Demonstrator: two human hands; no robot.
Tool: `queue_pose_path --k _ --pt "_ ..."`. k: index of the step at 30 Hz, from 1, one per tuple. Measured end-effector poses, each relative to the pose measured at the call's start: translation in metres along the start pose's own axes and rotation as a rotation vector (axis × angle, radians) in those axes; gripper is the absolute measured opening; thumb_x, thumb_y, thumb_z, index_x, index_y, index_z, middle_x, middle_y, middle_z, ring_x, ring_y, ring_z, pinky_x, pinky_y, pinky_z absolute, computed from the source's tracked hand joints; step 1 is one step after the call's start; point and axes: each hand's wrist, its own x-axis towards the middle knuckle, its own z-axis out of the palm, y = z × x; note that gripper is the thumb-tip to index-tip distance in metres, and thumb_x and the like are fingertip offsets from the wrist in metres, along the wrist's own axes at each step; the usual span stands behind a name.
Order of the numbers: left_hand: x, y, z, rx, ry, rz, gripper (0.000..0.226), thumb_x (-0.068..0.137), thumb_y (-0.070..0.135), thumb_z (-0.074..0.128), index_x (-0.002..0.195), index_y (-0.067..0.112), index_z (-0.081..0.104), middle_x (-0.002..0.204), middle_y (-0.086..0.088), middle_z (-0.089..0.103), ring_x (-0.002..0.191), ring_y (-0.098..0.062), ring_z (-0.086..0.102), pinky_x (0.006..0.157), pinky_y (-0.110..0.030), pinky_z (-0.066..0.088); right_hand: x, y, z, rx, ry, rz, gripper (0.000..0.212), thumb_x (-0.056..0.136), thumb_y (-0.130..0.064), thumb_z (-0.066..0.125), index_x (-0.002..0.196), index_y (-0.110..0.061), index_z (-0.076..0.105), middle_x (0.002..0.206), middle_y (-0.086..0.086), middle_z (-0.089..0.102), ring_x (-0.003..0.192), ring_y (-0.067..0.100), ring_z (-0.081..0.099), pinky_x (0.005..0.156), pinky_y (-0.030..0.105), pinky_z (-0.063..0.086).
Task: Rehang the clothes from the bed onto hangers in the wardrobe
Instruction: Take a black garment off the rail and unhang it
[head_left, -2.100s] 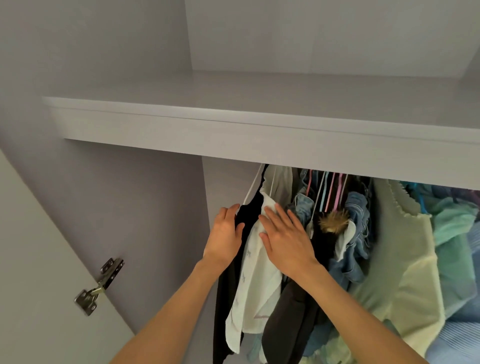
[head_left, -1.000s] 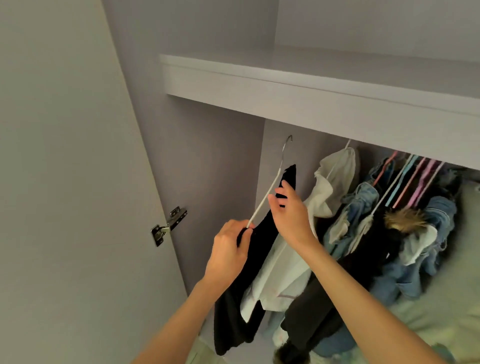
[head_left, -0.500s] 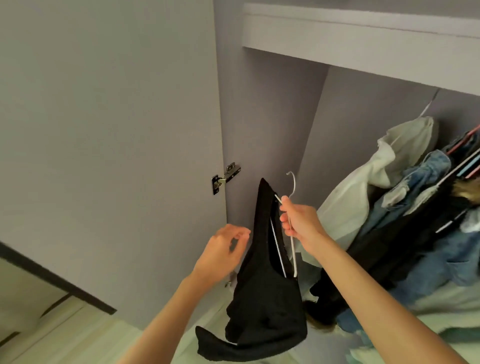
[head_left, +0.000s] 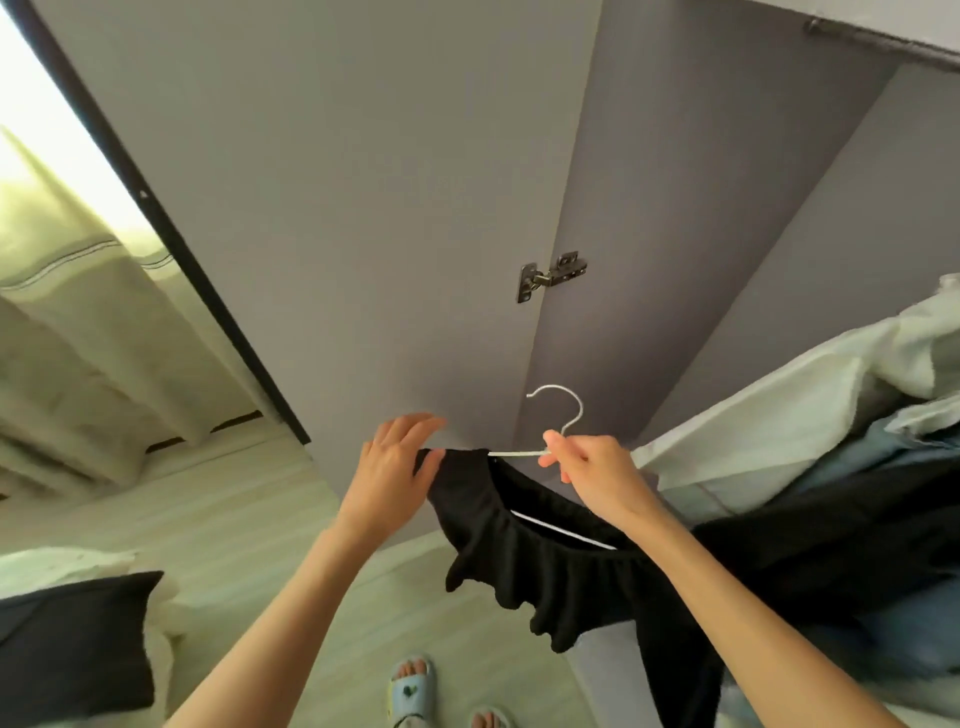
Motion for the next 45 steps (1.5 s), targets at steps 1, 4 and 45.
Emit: queue_pose_path --k 1,4,45 --pt "-0.014 -0.003 0.001 0.023 -0.001 -0.033 0.04 0.095 0.03 0.047 0.134 0.021 0.047 0.136 0.001 0.046 0.128 -0.021 0.037 0.105 -0.034 0.028 -0.003 -0.002 0.005 -0.002 -0.042 -0.037 0.04 0.097 -0.039 0.039 0.084 -0.018 0.071 0.057 -0.002 0.047 0.057 0.006 0.047 0.059 0.018 0.036" --pt "-0.062 -0.012 -0.005 0.0 -0.012 -0.143 0.039 0.095 0.035 0.045 0.131 0.021 0.05 0.128 0.002 0.052 0.122 -0.018 0.044 0.101 -0.027 0.031 -0.008 -0.02 0.022 -0.004 -0.138 -0.152 0.04 0.097 -0.036 0.042 0.086 -0.013 0.072 0.049 -0.005 0.033 0.041 0.001 0.04 0.05 0.012 0.033" --pt "-0.442 -0.141 -0.281 0.443 1.533 -1.393 0.024 0.088 0.031 0.06 0.083 0.009 0.068 0.078 0.002 0.065 0.077 -0.013 0.052 0.093 -0.035 0.038 -0.126 -0.418 0.456 0.073 -0.562 -1.549 0.025 0.091 -0.029 0.056 0.082 -0.007 0.065 0.079 0.0 0.056 0.081 0.022 0.052 0.082 0.026 0.025"
